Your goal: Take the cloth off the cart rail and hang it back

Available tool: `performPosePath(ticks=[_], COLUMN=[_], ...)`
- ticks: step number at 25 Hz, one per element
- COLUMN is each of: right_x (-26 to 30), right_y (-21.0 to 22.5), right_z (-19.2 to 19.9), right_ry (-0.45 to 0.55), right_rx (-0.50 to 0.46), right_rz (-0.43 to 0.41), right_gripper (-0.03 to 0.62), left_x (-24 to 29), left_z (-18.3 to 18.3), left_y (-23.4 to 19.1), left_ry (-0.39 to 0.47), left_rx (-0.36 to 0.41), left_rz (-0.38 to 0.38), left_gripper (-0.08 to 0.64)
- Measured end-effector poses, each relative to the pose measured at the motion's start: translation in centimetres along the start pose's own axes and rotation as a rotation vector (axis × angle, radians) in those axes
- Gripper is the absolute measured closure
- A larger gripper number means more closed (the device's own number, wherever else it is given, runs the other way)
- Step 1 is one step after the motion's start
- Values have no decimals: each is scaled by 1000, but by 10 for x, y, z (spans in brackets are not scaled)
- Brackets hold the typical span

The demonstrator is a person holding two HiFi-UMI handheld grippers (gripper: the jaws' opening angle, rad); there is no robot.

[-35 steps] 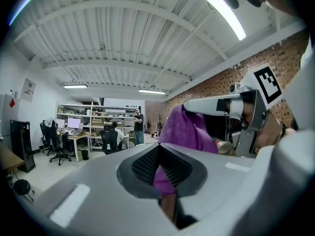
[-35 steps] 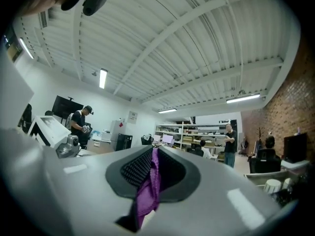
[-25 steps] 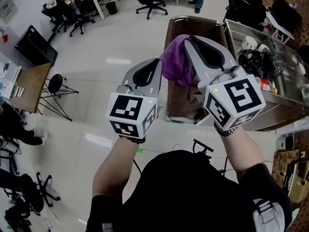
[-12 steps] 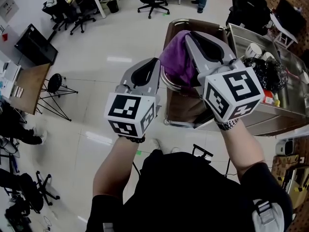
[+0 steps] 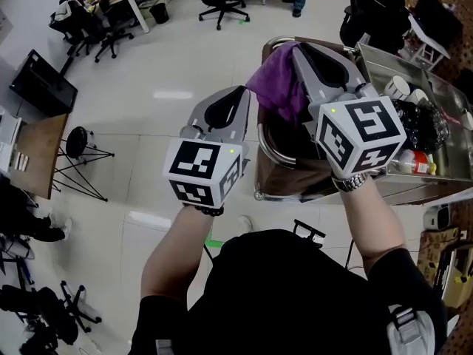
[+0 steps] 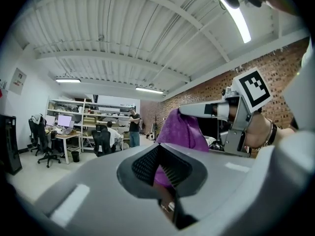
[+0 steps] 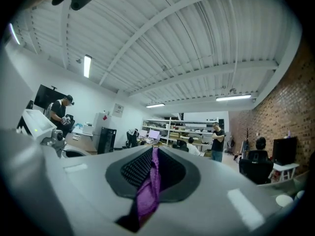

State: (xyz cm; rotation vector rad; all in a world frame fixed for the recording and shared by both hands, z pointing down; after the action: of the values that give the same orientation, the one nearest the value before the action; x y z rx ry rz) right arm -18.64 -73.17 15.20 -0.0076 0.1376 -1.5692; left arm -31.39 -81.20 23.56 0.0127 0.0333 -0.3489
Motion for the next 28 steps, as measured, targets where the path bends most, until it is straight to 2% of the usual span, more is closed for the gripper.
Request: performPosePath(ticks=[7,14,17,21,24,28], right_x=[50,82,98,119,132,143], right_y=[20,40,33,15,2,-12], right_z=[-1,25,39,53,48,41], right_ry=[-41,-126,-165,-186,-165,-153], right_rx=[-18,1,28,94,151,157], right_rz=[134,241,236,174,114,94], right_gripper=[560,560,560,560,560,560], left_x=[35,71,78,81,79,70], left_z=[-10,-2,0,3,2,1], left_y=[-54,-83,-96,-113,-125,-141], left_ry=[-6,-32,-45,-50,-45,-36], left_rx=[-19,-43,-55,-73,-87,-101], left_rz=[84,178,203,211,204,187], left_gripper=[560,560,560,560,560,560])
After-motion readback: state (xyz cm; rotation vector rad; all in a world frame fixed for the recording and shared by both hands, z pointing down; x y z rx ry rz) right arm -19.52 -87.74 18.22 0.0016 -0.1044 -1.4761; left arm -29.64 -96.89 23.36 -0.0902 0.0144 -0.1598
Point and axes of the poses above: the fingertips, and each gripper's own axes: x forward along the fingers, y to its right, z out of its underside, the point moved 7 cm from there along -x, backward along the fingers, and after that the axes turned 4 degrees about -z, right-handed, at the moved point
